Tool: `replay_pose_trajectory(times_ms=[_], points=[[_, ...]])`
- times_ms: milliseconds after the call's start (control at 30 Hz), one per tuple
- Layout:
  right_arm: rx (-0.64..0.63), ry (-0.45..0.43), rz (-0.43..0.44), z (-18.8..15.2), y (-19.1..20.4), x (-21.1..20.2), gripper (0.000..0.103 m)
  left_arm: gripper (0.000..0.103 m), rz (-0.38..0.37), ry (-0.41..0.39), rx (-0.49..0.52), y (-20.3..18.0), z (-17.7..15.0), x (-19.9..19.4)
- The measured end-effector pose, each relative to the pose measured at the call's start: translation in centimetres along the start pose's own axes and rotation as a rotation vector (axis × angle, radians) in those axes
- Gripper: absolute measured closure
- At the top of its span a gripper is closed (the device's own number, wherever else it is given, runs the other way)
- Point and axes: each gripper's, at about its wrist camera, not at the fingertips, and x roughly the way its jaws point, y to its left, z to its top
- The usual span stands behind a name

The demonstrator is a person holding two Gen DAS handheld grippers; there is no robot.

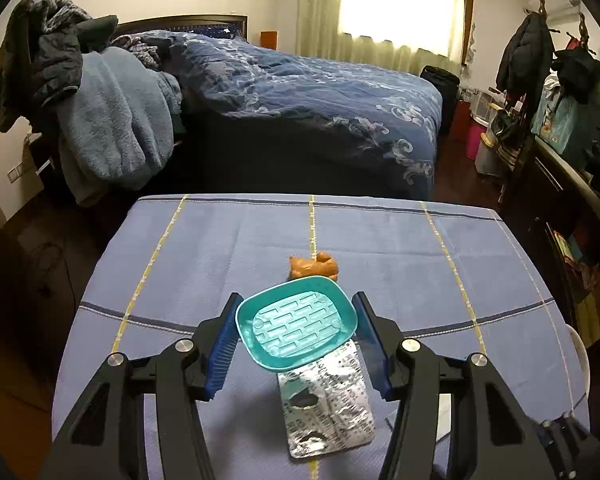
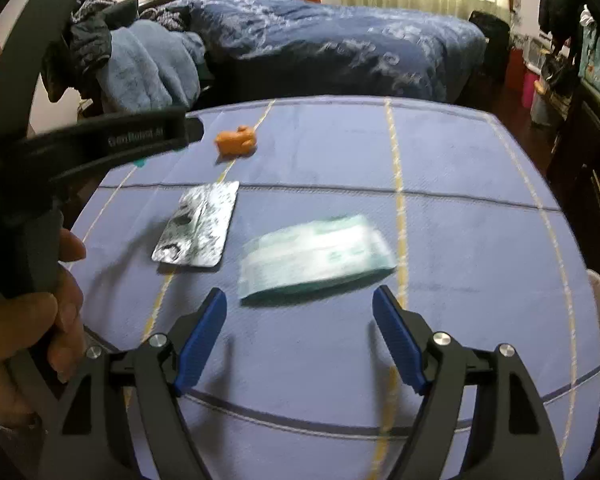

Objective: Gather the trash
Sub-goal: 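Grasp the teal soap dish with the left gripper while the right grasps the wet-wipe packet, then carry soap dish and wipe packet over the wastebasket and open both grippers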

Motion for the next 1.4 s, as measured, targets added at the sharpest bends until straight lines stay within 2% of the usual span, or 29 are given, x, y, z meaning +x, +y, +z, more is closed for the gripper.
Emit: replay_pose_trajectory(times_ms=[133, 500, 533, 600, 700, 933, 1400], points=[[0.004, 0.015, 0.009, 0.5, 0.5, 1.1, 0.027, 0.047, -0.016, -0.004, -0.017, 0.6, -0.1, 0.0], [0.033, 0.012, -0.046, 2.8, 0.8, 3.8, 0.025, 0.047, -0.032, -0.022, -0.05, 1.7, -0.1, -0.7], [0.029, 0.009, -0.055, 2.8, 0.9, 3.8, 0.027, 0.047, -0.034, -0.024, -0.053, 1.7, -0.1, -0.7], [0.005, -0.001, -0.104, 2.7, 1.2, 3.8, 0.048, 0.047, -0.036, -0.025, -0.055, 1.8, -0.2, -0.8], [-0.004, -0.007, -0.102, 2.4, 1.1, 3.6, 0.054, 0.047, -0.035, -0.027, -0.052, 1.8, -0.2, -0.9], [0.005, -0.029, -0.1, 1.5, 0.2, 2.2, 0.055, 0.047, -0.01, -0.038, -0.02, 1.3, -0.4, -1.5], [0.05, -0.064, -0.06, -0.7, -2.1, -1.6, 0.055, 0.047, -0.008, -0.041, 0.02, -1.5, -1.5, -3.2]])
